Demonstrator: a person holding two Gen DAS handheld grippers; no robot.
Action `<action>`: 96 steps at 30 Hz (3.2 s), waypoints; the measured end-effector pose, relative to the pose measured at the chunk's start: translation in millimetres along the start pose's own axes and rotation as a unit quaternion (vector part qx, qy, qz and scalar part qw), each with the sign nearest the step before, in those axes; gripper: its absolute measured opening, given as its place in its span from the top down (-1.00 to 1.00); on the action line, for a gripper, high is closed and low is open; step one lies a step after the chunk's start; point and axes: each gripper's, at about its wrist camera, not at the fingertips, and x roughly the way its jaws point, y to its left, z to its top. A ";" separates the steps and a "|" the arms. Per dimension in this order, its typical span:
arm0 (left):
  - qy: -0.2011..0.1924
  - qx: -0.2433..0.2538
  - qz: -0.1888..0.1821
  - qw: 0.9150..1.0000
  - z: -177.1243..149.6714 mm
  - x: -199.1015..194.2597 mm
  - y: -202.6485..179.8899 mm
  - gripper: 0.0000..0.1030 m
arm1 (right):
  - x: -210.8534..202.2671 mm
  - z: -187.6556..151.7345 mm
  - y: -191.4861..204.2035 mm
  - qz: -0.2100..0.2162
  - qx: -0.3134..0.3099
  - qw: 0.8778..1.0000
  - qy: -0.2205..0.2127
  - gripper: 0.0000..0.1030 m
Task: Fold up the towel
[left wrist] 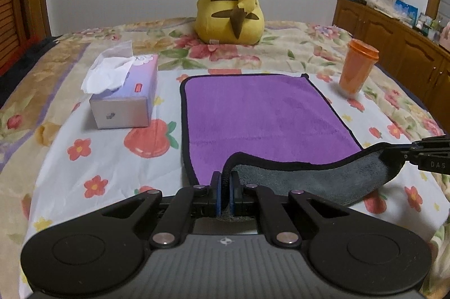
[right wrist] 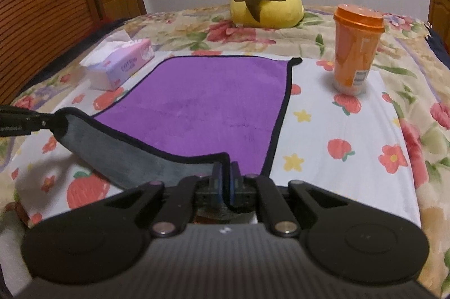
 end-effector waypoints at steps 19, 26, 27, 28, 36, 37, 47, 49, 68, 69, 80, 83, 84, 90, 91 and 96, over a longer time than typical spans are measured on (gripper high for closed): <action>-0.021 -0.003 0.003 1.000 14.0 11.7 1.9 0.84 | 13.5 15.9 -12.4 0.010 -0.003 1.000 -0.017 0.89; -0.020 -0.003 0.002 1.000 17.5 19.2 3.4 0.84 | 21.9 18.8 -17.8 0.010 -0.008 1.000 -0.016 0.89; -0.020 -0.003 0.001 1.000 16.9 18.0 3.2 0.84 | 20.4 18.6 -16.7 0.010 -0.008 1.000 -0.016 0.89; -0.021 -0.004 -0.001 1.000 17.8 19.2 3.6 0.85 | 21.7 18.8 -17.6 0.011 -0.008 1.000 -0.017 0.89; -0.026 0.003 -0.006 1.000 27.1 32.8 4.8 0.85 | 32.4 20.4 -25.8 0.008 -0.009 1.000 -0.021 0.90; -0.026 0.004 -0.006 1.000 27.6 34.7 5.2 0.85 | 33.4 20.8 -26.6 0.008 -0.009 1.000 -0.022 0.90; -0.022 0.008 -0.003 1.000 28.4 49.6 8.4 0.85 | 45.4 23.1 -32.0 0.004 -0.015 1.000 -0.020 0.90; -0.023 0.010 -0.002 1.000 29.2 51.8 7.7 0.85 | 47.4 23.6 -32.0 0.004 -0.016 1.000 -0.021 0.90; -0.065 0.013 -0.001 0.998 55.1 44.3 8.3 0.85 | 44.4 46.3 -37.3 0.007 -0.021 0.998 -0.059 0.90; -0.067 0.015 0.001 0.998 57.3 45.3 8.2 0.85 | 44.4 48.4 -37.9 0.006 -0.022 0.998 -0.061 0.90; -0.067 0.020 0.005 0.998 72.9 70.7 7.4 0.85 | 58.1 68.8 -43.2 -0.003 -0.043 0.996 -0.076 0.90; -0.070 0.022 0.007 0.997 77.9 76.9 7.3 0.85 | 62.5 70.3 -41.6 -0.010 -0.056 0.995 -0.077 0.90; -0.070 0.019 0.006 0.997 80.1 79.0 8.0 0.85 | 63.7 70.7 -41.4 -0.011 -0.060 0.995 -0.078 0.91; -0.077 0.014 0.009 0.997 92.7 89.6 11.1 0.85 | 72.1 80.0 -44.1 -0.017 -0.067 0.994 -0.082 0.91; -0.078 0.013 0.009 0.997 95.7 91.6 12.0 0.85 | 72.6 82.5 -44.6 -0.017 -0.067 0.994 -0.085 0.91; -0.087 0.012 0.012 0.996 108.2 98.2 14.4 0.85 | 74.1 94.9 -43.8 -0.018 -0.072 0.992 -0.098 0.91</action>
